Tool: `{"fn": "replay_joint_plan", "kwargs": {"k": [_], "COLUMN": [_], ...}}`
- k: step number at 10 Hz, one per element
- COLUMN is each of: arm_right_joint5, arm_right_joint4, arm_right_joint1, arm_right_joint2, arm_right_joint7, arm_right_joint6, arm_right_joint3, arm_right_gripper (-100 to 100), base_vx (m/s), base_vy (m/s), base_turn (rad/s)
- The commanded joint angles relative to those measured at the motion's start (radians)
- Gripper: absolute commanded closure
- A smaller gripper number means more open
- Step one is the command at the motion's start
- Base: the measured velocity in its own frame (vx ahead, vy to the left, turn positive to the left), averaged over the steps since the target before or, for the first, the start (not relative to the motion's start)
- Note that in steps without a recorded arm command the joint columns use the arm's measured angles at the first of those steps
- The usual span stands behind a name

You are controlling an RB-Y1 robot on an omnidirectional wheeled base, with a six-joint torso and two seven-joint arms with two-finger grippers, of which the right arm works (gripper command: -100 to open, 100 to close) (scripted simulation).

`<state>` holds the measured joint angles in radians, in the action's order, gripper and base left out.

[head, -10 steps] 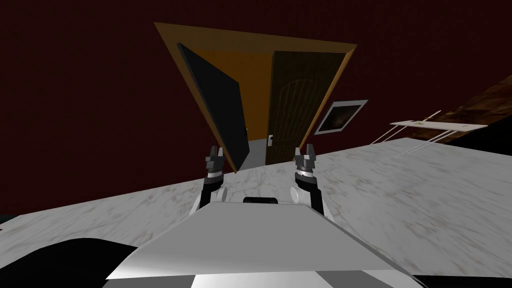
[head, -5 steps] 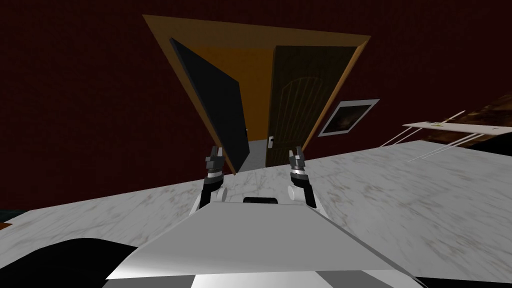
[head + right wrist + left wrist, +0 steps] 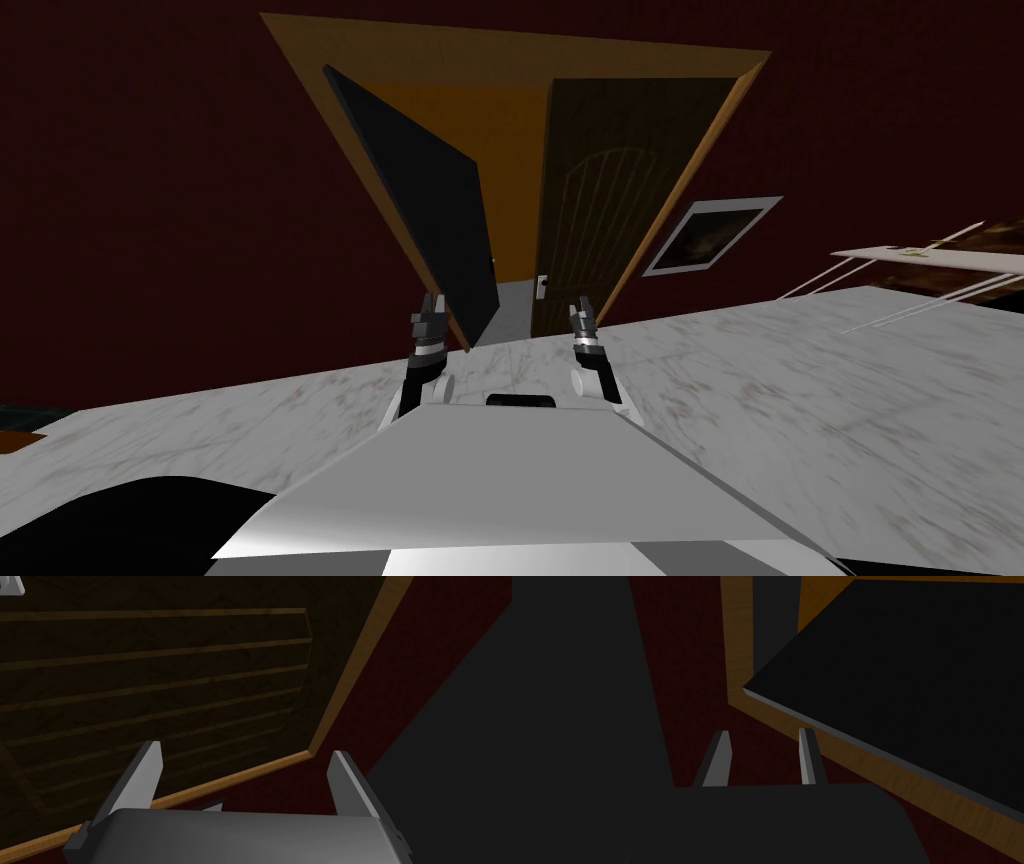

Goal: Push the door open

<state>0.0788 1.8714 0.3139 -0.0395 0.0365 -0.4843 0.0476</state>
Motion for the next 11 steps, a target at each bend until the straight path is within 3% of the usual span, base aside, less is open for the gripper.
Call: {"fn": "replay_joint_plan", "kwargs": {"k": [1,11], "arm_right_joint5": [-0.003,-0.019], "arm_right_joint4": [-0.043,-0.302], "arm_right_joint1": [-0.021,-0.147], "arm_right_joint2": [-0.005,-0.022], "arm_right_joint7": [-0.003,-0.024], "arm_right_joint6": [0.019,0.125], "arm_right_joint3": [0.004,0.030], "arm_right_gripper": [-100,-100], "base_vx": [0.102,0.095], "base_vy": [-0.066,-0.071], "base_turn": [0.052,0.049]}}
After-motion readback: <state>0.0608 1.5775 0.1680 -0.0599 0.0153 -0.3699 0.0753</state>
